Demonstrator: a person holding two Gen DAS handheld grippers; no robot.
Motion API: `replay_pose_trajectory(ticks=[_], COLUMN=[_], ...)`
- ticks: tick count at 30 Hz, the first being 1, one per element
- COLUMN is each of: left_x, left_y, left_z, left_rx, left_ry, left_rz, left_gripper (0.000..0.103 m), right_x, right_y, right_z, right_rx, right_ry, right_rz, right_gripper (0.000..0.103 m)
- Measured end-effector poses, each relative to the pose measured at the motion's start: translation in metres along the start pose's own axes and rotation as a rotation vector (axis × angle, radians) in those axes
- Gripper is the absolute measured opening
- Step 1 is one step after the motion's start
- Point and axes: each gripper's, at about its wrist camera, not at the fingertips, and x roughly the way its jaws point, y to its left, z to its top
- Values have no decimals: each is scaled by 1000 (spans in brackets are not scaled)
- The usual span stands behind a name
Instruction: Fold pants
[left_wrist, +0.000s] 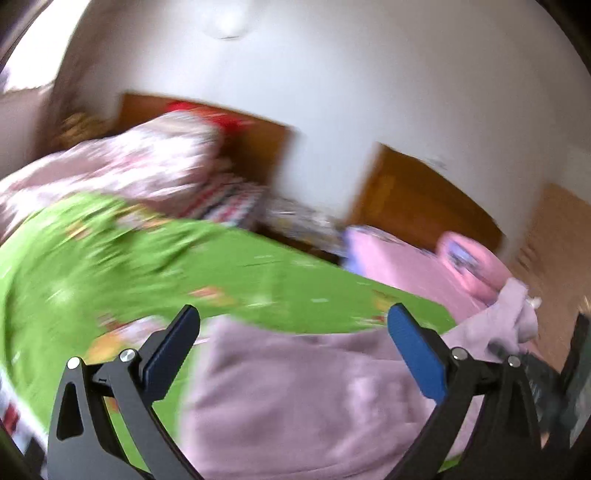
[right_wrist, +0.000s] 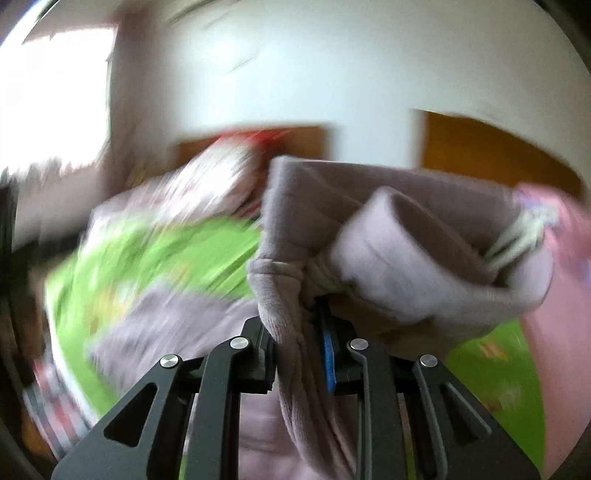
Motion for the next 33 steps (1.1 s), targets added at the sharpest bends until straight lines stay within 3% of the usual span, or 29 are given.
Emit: replay_pose_trajectory(ticks=[4, 5, 7, 11, 13, 15, 16, 17, 19, 21, 23, 26, 29, 33], left_x=[-11, -13, -10, 7, 17, 31, 37, 41, 48, 48, 58, 59, 54, 46], left_y=[54, 62, 68, 64, 54, 42, 40, 39, 43, 43, 49, 48, 51, 56], left_z=[-21, -28, -34, -45, -48, -50, -50, -52, -56, -59, -67, -78, -79, -79], left_rx=[-114, -134, -145, -151, -145, -133, -127, -124, -135, -152, -171, -171, -165, -154], left_ry=[40, 65, 108, 190, 227, 257, 268, 274, 290, 305, 324, 329, 315, 299], left_rz=[53, 39, 6, -165, -237, -249, -243, -243, -246, -254, -271, -244, -234, -227], left_gripper=[101, 101, 101, 101, 101, 101, 101, 101, 101, 101, 101, 101, 101, 101], right_x=[68, 78, 74, 70, 67, 59, 54, 40, 20, 11, 18, 44, 67, 88], right_y=[112, 129, 142, 131, 137, 142, 135, 123, 96, 74, 62, 72, 87, 98], right_z=[-51, -71, -84, -81, -81, -79, -74, -66, -45, -28, -12, -7, -11, -25], right_rx=[-403, -482, -571, -548, -586, -627, -606, -541, -391, -293, -279, -396, -488, -558], right_ry=[220, 232, 163, 143, 128, 129, 132, 126, 97, 78, 85, 171, 271, 371], right_rz=[88, 61, -17, 7, -6, 7, 59, 170, 313, 400, 397, 318, 342, 333], right_gripper=[22, 23, 23, 23, 28, 34, 40, 51, 57, 56, 54, 46, 35, 35])
